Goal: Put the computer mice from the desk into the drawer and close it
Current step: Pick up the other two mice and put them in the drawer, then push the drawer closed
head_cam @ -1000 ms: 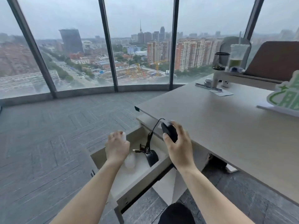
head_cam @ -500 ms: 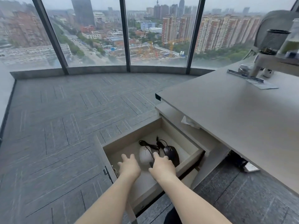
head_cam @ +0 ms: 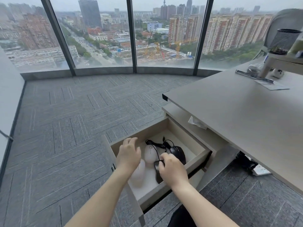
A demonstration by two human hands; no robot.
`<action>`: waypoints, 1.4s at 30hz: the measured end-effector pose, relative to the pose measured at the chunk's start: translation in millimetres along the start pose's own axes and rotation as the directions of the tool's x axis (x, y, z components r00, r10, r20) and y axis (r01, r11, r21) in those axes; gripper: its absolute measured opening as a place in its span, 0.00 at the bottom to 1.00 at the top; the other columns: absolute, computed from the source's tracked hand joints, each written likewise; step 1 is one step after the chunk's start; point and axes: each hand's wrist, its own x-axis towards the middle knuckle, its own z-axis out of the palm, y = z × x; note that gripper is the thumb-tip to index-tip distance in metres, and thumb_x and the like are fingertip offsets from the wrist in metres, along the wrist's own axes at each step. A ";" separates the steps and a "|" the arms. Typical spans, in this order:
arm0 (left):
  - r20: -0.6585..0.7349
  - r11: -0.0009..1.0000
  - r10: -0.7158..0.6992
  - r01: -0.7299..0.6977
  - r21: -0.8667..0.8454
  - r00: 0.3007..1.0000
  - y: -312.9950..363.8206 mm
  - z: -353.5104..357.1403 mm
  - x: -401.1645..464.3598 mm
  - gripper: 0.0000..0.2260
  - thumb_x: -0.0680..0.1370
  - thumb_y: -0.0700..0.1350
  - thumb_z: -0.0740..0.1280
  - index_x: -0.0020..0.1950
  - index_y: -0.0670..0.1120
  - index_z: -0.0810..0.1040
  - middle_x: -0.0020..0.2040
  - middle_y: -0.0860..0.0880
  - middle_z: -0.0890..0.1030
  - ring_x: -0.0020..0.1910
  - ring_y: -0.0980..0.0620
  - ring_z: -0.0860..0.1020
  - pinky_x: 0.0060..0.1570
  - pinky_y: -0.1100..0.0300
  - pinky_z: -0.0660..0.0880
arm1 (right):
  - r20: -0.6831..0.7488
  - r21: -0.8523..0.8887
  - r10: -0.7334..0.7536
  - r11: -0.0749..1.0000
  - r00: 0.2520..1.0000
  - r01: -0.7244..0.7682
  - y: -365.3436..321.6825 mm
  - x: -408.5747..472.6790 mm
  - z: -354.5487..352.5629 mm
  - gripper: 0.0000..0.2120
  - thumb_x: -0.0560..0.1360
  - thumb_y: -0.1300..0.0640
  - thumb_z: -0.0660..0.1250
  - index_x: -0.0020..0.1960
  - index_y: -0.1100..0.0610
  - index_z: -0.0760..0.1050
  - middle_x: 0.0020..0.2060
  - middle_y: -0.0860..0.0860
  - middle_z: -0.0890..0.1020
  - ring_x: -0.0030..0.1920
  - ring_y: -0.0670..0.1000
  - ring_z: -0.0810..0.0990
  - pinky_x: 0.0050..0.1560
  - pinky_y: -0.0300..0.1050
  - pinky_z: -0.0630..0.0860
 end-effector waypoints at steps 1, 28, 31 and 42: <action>-0.084 0.998 0.031 -0.035 -0.055 0.996 -4.5 -13.3 -14.1 0.19 0.78 0.43 0.61 0.70 0.45 0.72 0.68 0.44 0.74 0.66 0.43 0.73 0.63 0.52 0.69 | -0.042 0.046 -0.035 0.998 0.998 0.037 -1.5 -21.8 -6.5 0.09 0.78 0.55 0.58 0.53 0.55 0.75 0.47 0.51 0.79 0.46 0.53 0.78 0.40 0.46 0.71; 0.366 0.165 -0.413 0.464 -0.870 0.834 -20.2 20.8 -78.5 0.18 0.80 0.50 0.57 0.65 0.44 0.77 0.62 0.45 0.81 0.63 0.47 0.78 0.44 0.56 0.78 | 0.011 0.140 -0.054 0.989 0.998 0.052 14.7 -109.5 17.9 0.17 0.71 0.37 0.65 0.48 0.50 0.72 0.45 0.46 0.78 0.43 0.48 0.77 0.42 0.45 0.77; 0.387 0.153 -0.380 0.469 -0.870 0.840 2.7 37.9 -68.6 0.19 0.81 0.49 0.56 0.67 0.44 0.75 0.65 0.45 0.78 0.65 0.48 0.76 0.49 0.54 0.78 | -0.027 0.143 0.024 0.989 0.999 -0.020 33.9 -97.7 8.0 0.16 0.72 0.38 0.65 0.48 0.50 0.72 0.44 0.47 0.78 0.42 0.49 0.76 0.40 0.44 0.74; 0.476 0.211 -0.257 0.529 -0.822 0.841 80.3 92.7 -22.1 0.13 0.80 0.49 0.58 0.60 0.47 0.75 0.58 0.49 0.79 0.64 0.48 0.76 0.60 0.48 0.75 | -0.201 0.111 0.335 0.942 0.921 -0.318 99.0 -60.4 -29.2 0.26 0.72 0.37 0.66 0.60 0.56 0.73 0.53 0.53 0.81 0.52 0.55 0.79 0.41 0.48 0.75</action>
